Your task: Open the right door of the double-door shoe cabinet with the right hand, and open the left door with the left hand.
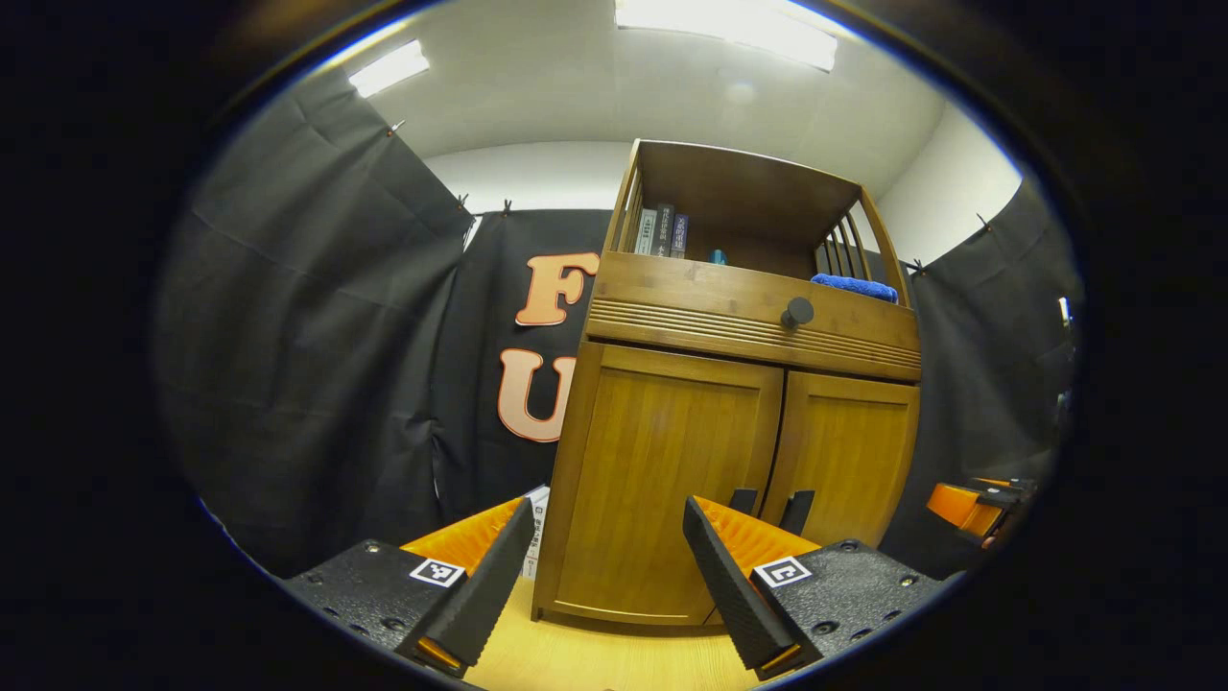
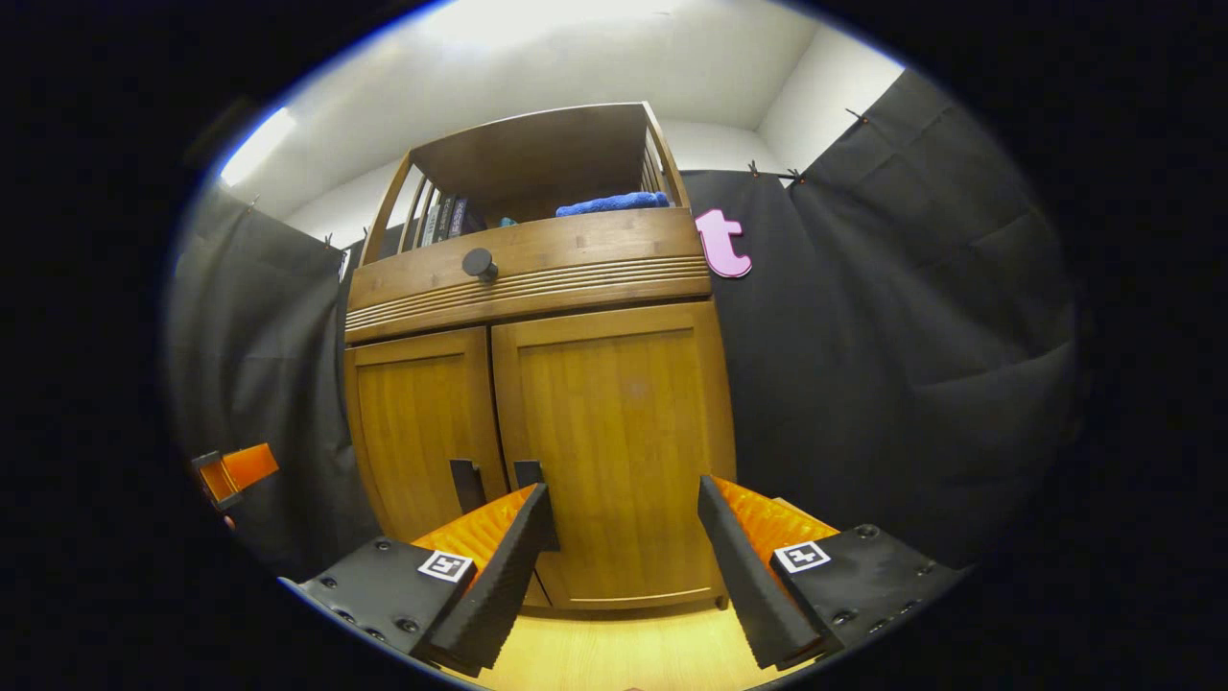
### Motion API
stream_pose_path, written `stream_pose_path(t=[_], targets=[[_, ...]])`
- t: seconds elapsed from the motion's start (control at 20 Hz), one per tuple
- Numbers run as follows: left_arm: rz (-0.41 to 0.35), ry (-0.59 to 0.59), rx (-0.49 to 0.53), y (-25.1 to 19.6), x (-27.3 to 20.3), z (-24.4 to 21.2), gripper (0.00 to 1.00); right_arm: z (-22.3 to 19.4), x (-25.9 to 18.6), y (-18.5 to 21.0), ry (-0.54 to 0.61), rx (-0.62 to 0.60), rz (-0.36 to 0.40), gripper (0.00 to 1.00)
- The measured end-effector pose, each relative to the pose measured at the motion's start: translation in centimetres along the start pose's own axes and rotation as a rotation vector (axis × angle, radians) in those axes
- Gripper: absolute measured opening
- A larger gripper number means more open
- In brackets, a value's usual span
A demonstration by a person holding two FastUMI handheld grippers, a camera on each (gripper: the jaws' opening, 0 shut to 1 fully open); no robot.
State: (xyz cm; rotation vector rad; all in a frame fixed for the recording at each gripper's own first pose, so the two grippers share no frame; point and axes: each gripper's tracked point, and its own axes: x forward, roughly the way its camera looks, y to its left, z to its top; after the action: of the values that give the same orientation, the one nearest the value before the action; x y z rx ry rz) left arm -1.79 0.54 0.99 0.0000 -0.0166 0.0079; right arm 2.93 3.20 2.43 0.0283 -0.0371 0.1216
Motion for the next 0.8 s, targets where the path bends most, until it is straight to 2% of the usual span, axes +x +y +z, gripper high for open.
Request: stream_pose_path(t=[0.05,0.1,0.15,0.2,0.3,0.35,0.45,0.55,0.6,0.8], targets=[[-0.001,-0.002,0.004,0.1,-0.1,0.1,0.95,0.2,0.9,0.5,0.0,0.011,0.022,0.92],[0.0,-0.006,0.004,0.3,-0.2,0.3,0.92,0.1,1.8,0.9,-0.001,0.013,0.04,0.99],[0.001,-0.008,0.004,0.4,-0.3,0.4,0.95,0.1,2.9,1.2,0.0,0.01,0.052,0.95],[0.002,-0.008,0.004,0.5,-0.4,0.5,0.92,0.0,3.9,1.6,0.005,0.006,0.063,0.91],[0.012,-0.009,0.012,1.0,-0.4,0.7,0.92,-0.6,5.7,2.6,0.025,0.006,0.089,0.89],[0.017,-0.01,0.017,1.3,-0.6,0.8,0.95,-0.8,6.5,3.3,0.032,0.008,0.108,0.89],[0.024,-0.01,0.023,1.5,-1.0,0.8,0.92,-1.9,8.0,4.5,0.05,0.01,0.137,0.89],[0.032,-0.011,0.025,1.8,-1.3,1.0,0.92,-3.4,9.8,5.4,0.076,0.011,0.146,0.89],[0.039,-0.012,0.026,2.1,-1.5,1.0,0.92,-3.8,10.6,5.9,0.082,0.015,0.154,1.0],[0.066,-0.016,0.02,3.1,-2.2,1.2,0.92,-5.8,13.6,6.3,0.097,-0.011,0.135,0.98]])
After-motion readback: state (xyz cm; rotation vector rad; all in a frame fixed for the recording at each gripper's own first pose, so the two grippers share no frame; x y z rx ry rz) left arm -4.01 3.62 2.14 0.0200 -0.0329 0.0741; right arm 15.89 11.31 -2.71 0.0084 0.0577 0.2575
